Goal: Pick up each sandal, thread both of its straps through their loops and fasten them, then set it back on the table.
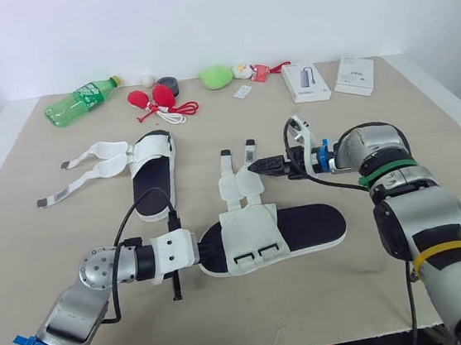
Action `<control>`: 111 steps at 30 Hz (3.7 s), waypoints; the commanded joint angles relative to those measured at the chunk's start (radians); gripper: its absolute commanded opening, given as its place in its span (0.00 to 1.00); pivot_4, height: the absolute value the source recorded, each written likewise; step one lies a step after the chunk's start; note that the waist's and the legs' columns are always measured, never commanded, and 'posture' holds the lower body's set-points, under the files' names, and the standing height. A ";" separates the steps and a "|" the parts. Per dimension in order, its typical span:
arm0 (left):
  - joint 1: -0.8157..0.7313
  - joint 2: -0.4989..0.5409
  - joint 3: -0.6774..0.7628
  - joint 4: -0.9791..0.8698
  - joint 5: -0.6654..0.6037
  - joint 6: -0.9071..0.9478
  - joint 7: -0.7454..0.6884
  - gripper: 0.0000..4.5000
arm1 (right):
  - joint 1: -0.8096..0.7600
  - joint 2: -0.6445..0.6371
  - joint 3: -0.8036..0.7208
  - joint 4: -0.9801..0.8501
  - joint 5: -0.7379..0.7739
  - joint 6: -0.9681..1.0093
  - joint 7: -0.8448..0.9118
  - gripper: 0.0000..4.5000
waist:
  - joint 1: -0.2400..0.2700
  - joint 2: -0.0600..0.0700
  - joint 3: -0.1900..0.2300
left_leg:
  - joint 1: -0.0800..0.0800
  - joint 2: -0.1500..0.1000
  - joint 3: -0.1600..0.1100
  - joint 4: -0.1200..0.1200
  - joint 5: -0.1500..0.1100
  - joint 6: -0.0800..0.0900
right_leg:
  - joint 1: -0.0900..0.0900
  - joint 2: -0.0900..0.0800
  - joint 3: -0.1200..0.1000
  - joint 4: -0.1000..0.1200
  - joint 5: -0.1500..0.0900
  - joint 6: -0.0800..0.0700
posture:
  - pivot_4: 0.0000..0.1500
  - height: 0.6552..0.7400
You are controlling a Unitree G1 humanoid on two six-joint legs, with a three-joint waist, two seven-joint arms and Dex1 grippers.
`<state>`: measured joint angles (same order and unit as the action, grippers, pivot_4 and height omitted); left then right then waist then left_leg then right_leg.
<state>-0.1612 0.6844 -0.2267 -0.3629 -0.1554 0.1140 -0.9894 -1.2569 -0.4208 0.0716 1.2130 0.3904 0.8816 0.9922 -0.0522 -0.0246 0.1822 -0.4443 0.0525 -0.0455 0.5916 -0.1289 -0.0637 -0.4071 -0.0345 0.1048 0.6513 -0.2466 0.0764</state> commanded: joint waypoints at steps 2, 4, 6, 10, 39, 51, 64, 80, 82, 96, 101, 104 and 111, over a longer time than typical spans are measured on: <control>0.004 0.009 0.008 -0.018 0.008 -0.017 0.001 0.01 | -0.052 0.041 -0.139 0.062 0.025 -0.026 -0.114 1.00 | -0.002 0.000 0.000 | 0.000 0.000 0.000 0.000 0.000 0.000 | 0.000 0.000 0.000 0.000 0.000 0.000 | 1.00 1.00; 0.012 0.009 0.010 -0.024 0.008 -0.016 0.006 0.01 | -0.055 0.058 -0.155 0.070 0.012 -0.041 -0.127 1.00 | -0.004 0.000 0.000 | 0.000 0.000 0.000 0.000 0.000 0.000 | 0.000 0.000 0.000 0.000 0.001 0.000 | 1.00 1.00; 0.021 0.006 0.008 -0.033 0.010 -0.012 0.012 0.01 | -0.060 0.083 -0.176 0.078 -0.001 -0.060 -0.154 1.00 | -0.005 0.000 0.000 | 0.000 0.000 0.000 0.001 0.000 0.000 | 0.000 0.000 0.000 0.001 0.001 0.000 | 1.00 1.00; 0.030 -0.001 0.005 -0.045 0.013 -0.006 0.023 0.00 | -0.073 0.121 -0.236 0.094 0.003 -0.098 -0.236 0.86 | -0.022 0.000 0.000 | 0.001 0.000 0.000 0.001 0.000 0.000 | 0.000 0.001 0.001 0.002 0.000 0.000 | 1.00 1.00; 0.048 0.002 -0.004 -0.038 0.025 -0.008 0.036 0.00 | 0.283 0.162 -0.114 -0.486 -0.095 -1.280 0.585 0.02 | -0.023 0.002 0.001 | 0.001 0.001 -0.001 0.000 0.000 0.000 | 0.001 0.001 0.000 0.003 -0.001 0.002 | 1.00 1.00; 0.030 0.002 -0.009 -0.015 0.027 -0.011 0.031 0.00 | 0.395 -0.143 0.443 -0.594 0.065 -2.073 0.622 0.02 | -0.023 0.002 0.001 | 0.007 0.001 0.001 0.001 0.000 0.000 | 0.004 0.001 0.002 0.004 -0.003 -0.005 | 1.00 1.00; 0.014 0.005 -0.008 0.004 0.016 -0.012 0.004 0.00 | 0.350 -0.347 0.584 -0.673 0.318 -1.909 0.622 0.91 | -0.019 0.002 0.001 | 0.008 0.002 0.001 0.001 0.001 0.001 | 0.004 0.001 0.004 0.005 -0.003 -0.006 | 1.00 1.00; -0.020 -0.003 -0.004 0.026 -0.027 0.033 -0.030 0.00 | 0.771 -0.718 0.310 -1.586 0.680 -0.318 0.169 0.99 | 0.003 0.002 0.000 | 0.007 0.003 0.005 0.002 0.000 0.001 | 0.001 0.001 0.005 0.009 -0.006 -0.008 | 1.00 1.00; -0.027 -0.007 -0.003 0.029 -0.034 0.042 -0.029 0.00 | 0.805 -0.693 0.311 -1.604 0.636 -0.279 0.098 0.99 | 0.005 0.002 0.000 | 0.006 0.003 0.006 0.006 0.000 0.001 | 0.000 0.001 0.005 0.009 -0.005 -0.007 | 1.00 1.00; -0.070 -0.030 -0.018 0.076 -0.028 0.037 -0.041 0.00 | 0.899 -0.464 0.218 -1.704 0.559 0.014 -0.235 0.99 | 0.004 -0.002 -0.001 | 0.005 0.003 0.008 0.009 0.000 0.001 | 0.000 0.000 0.006 0.009 -0.003 -0.005 | 1.00 1.00; -0.074 -0.039 -0.020 0.083 -0.021 0.031 -0.047 0.00 | 0.889 -0.395 0.177 -1.709 0.586 0.114 -0.289 0.70 | 0.005 -0.003 -0.001 | 0.005 0.003 0.008 0.009 0.000 0.001 | 0.000 0.000 0.006 0.009 -0.003 -0.005 | 1.00 1.00; -0.073 -0.039 -0.021 0.086 -0.014 0.024 -0.048 0.00 | 0.883 -0.369 0.170 -1.706 0.586 0.162 -0.309 0.43 | 0.005 -0.003 -0.001 | 0.004 0.003 0.008 0.009 0.000 0.001 | 0.000 0.000 0.006 0.009 -0.003 -0.005 | 1.00 1.00; -0.068 -0.028 -0.017 0.097 0.000 0.005 -0.051 0.00 | 0.872 -0.353 0.155 -1.687 0.611 0.274 -0.289 0.01 | 0.005 -0.003 -0.001 | 0.004 0.003 0.008 0.009 0.000 0.001 | 0.000 0.000 0.006 0.008 -0.003 -0.005 | 1.00 1.00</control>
<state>-0.2291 0.6459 -0.2454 -0.2686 -0.1650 0.1349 -1.0352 -0.3699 -0.7756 0.2628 -0.4615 0.9579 1.1079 0.6857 -0.0476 -0.0278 0.1811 -0.4400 0.0559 -0.0372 0.6007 -0.1293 -0.0632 -0.4073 -0.0342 0.1111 0.6598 -0.2493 0.0711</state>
